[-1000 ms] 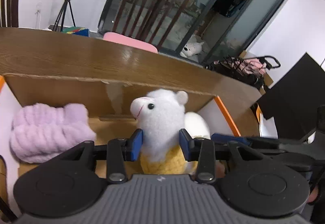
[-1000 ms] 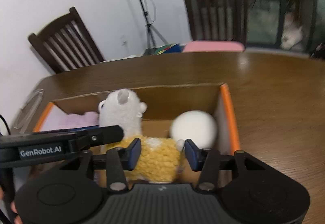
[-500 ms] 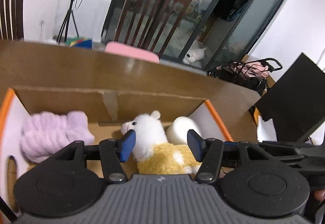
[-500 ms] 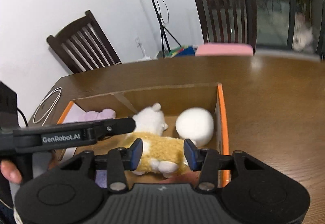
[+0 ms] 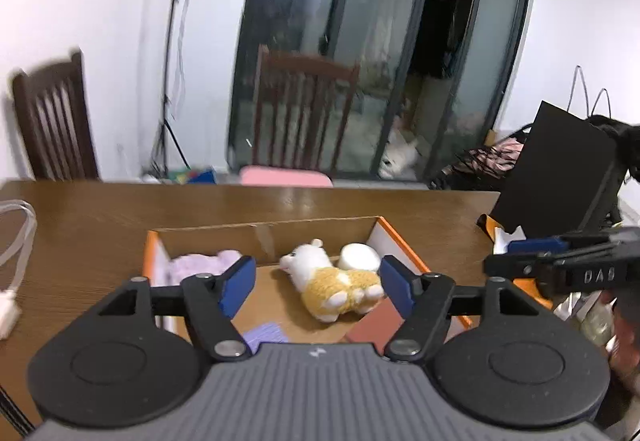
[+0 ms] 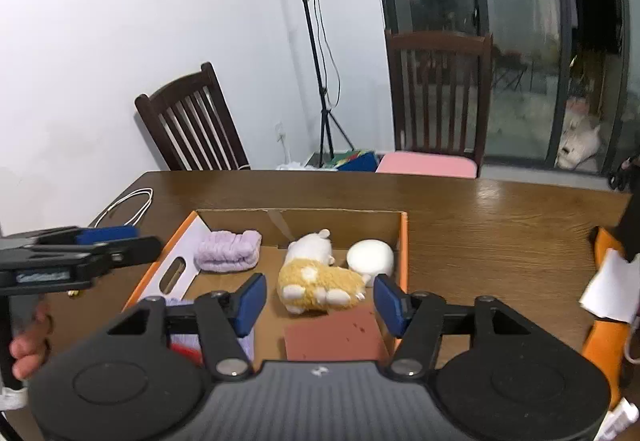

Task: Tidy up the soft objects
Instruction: 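Withdraw the left gripper from the box, then reach the right gripper to the blue fuzzy plush and grasp it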

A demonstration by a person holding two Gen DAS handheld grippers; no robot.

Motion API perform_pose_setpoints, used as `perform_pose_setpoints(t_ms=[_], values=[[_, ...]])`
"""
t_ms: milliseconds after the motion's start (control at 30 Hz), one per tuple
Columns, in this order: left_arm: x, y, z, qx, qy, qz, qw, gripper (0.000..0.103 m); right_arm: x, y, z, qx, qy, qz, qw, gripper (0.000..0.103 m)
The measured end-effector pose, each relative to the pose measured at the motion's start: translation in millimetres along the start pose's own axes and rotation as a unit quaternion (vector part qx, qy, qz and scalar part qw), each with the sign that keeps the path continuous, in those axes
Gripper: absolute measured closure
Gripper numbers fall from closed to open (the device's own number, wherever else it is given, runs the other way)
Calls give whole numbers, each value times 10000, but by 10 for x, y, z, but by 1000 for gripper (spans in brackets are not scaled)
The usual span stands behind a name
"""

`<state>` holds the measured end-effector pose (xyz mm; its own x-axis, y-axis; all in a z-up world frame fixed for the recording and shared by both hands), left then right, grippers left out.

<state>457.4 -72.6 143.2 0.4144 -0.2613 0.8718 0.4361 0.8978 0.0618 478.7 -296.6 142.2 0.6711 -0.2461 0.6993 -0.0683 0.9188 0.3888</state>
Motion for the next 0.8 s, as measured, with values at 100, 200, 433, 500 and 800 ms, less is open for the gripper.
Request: perform_pose_setpoints(t_ms=[100, 200, 433, 500, 800], values=[[-220, -149, 378, 217, -294, -224, 9991, 20, -251, 2, 236, -2, -333, 163, 9993, 36], [-483, -284, 760, 348, -635, -356, 9967, 13, -608, 31, 504, 58, -762, 338, 9965, 25], [-1389, -479, 1445, 723, -904, -125, 9932, 7, -1643, 46, 941, 201, -1369, 584, 9887, 17], [-1625, -498, 1554, 701, -800, 53, 9943, 7, -1932, 46, 1014, 273, -1373, 475, 9890, 17], [-1868, -475, 1642, 783, -581, 103, 9952, 6, -2499, 71, 1015, 427, -1135, 442, 9916, 15]])
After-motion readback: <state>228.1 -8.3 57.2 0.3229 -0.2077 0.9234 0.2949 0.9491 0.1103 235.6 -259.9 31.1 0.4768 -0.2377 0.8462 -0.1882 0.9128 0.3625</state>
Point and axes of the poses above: each gripper's, at about its wrist camera, not at the fingertips, and z roughly against the way its jaws point, y to its left, x to its top, the point moved 5 cm from there along -z, roughly the way its jaws point, and after that the axes turned 14 degrees about -z, right-handed, at the moved point
